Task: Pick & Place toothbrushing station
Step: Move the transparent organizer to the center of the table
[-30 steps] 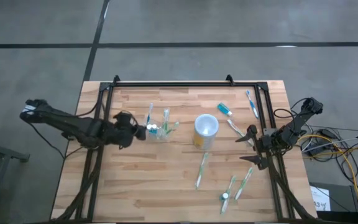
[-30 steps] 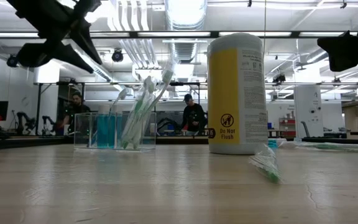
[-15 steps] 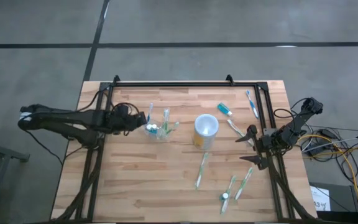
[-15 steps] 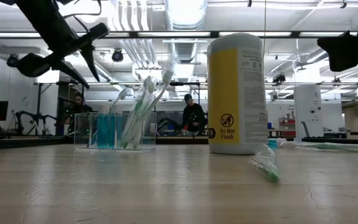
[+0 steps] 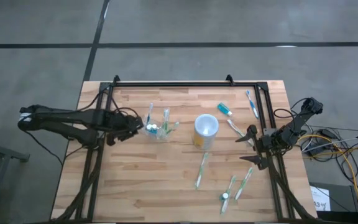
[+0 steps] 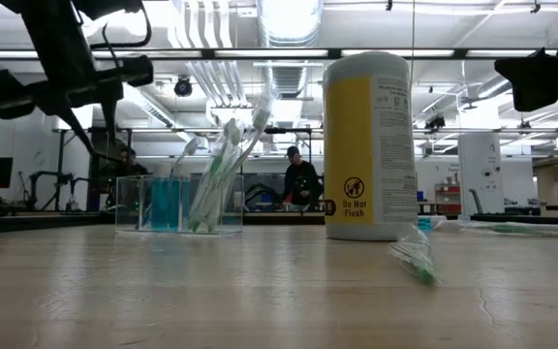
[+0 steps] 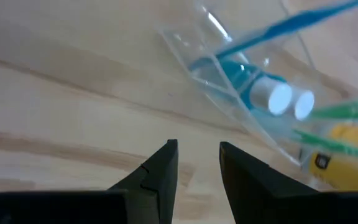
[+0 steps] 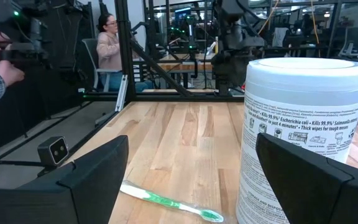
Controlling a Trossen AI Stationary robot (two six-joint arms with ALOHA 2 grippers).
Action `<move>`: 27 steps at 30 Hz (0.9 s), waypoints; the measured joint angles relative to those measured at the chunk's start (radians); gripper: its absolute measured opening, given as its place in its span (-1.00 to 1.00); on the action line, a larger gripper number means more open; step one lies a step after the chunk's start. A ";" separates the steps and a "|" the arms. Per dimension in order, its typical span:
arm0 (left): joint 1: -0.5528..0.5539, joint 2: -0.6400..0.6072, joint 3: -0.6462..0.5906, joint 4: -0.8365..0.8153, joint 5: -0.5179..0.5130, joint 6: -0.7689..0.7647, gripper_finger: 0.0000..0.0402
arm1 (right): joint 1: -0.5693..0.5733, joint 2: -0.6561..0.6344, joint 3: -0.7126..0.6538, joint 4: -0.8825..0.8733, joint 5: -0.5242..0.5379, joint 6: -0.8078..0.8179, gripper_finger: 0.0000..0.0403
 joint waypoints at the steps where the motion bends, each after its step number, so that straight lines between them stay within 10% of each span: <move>1: 0.003 0.003 0.000 0.000 -0.018 -0.002 -0.39 | 0.000 0.000 0.000 0.000 0.000 0.000 0.74; 27: 0.175 0.150 -0.040 0.142 -0.058 0.006 -0.39 | 0.000 0.000 0.000 0.000 0.000 0.000 0.74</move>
